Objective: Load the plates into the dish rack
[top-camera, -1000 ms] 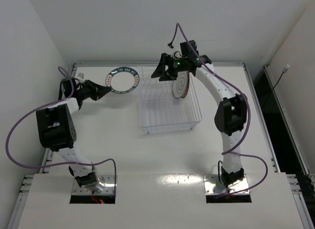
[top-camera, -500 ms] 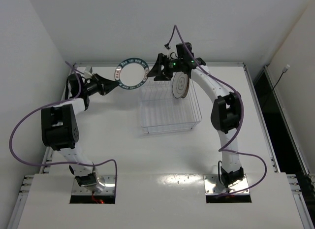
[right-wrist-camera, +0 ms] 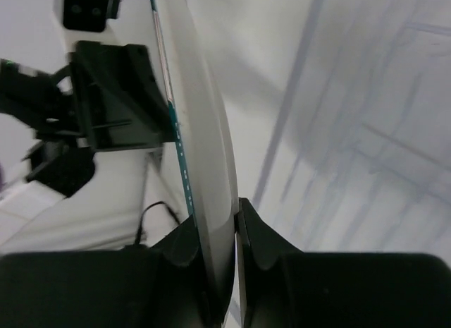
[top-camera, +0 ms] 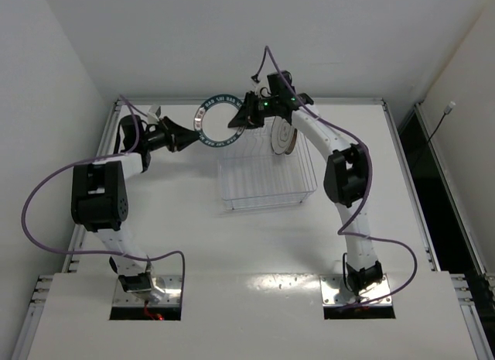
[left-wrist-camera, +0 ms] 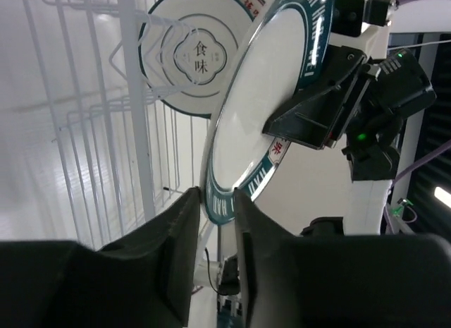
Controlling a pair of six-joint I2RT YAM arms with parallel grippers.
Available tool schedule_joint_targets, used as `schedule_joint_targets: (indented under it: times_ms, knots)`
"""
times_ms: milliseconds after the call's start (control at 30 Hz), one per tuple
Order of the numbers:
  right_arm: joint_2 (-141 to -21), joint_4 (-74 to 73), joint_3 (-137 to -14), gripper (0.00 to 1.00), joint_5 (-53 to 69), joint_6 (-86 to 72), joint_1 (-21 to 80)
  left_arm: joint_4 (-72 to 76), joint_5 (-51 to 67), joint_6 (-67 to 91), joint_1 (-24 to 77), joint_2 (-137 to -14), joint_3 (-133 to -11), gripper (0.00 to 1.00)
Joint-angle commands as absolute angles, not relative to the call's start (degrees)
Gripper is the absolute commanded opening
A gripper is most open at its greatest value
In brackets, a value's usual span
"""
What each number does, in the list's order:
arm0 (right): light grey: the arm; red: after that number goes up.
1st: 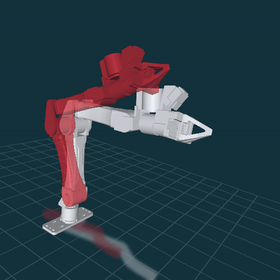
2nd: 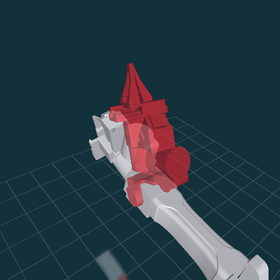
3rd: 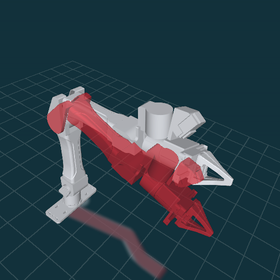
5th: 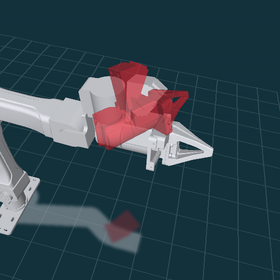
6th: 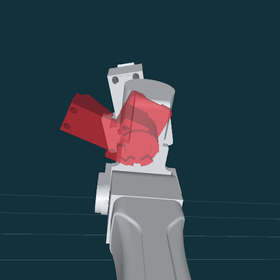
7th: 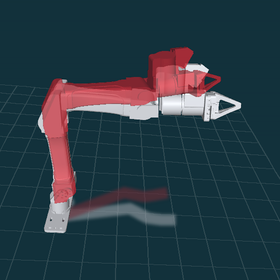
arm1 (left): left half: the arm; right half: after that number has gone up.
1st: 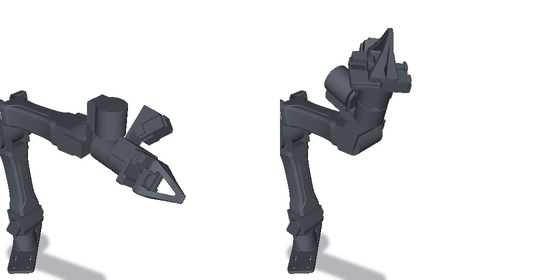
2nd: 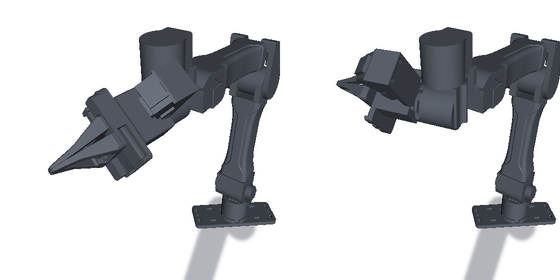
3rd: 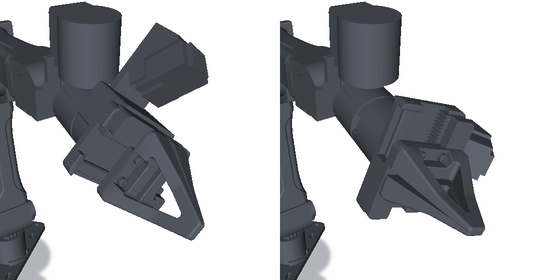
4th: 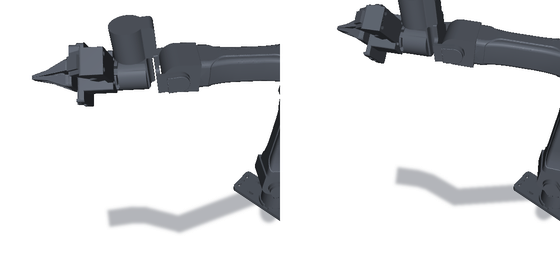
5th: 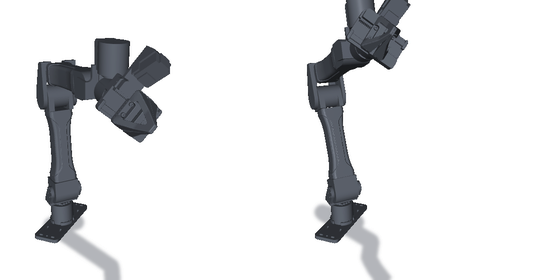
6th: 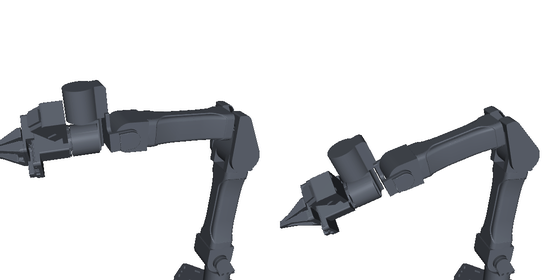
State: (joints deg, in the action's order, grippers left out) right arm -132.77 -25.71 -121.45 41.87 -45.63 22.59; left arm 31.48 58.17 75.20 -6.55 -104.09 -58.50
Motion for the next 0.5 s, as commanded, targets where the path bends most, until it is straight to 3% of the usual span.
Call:
schedule_joint_targets:
  times_ms: [0,67,167,300,467]
  knots:
    - [-125.7,-31.8,-125.9,0.0,31.5,-39.5,21.2,27.2,61.2,67.6,-8.3,-103.0,-63.3,0.25]
    - [-122.8,-38.8,-129.1,0.0,23.5,-37.6,20.7,14.6,59.0,61.6,-9.0,-103.0,-65.6,0.41]
    - [-119.9,-45.0,-130.5,0.0,11.6,-34.3,20.0,2.9,55.6,53.4,-9.6,-103.6,-69.8,0.49]
    - [-116.9,-53.9,-131.0,0.0,-4.1,-29.2,20.0,-0.7,54.4,51.2,-10.7,-104.9,-71.1,0.52]
    - [-117.5,-59.0,-131.6,0.0,-13.9,-25.4,21.7,-3.7,53.2,49.2,-11.3,-105.9,-71.1,0.52]
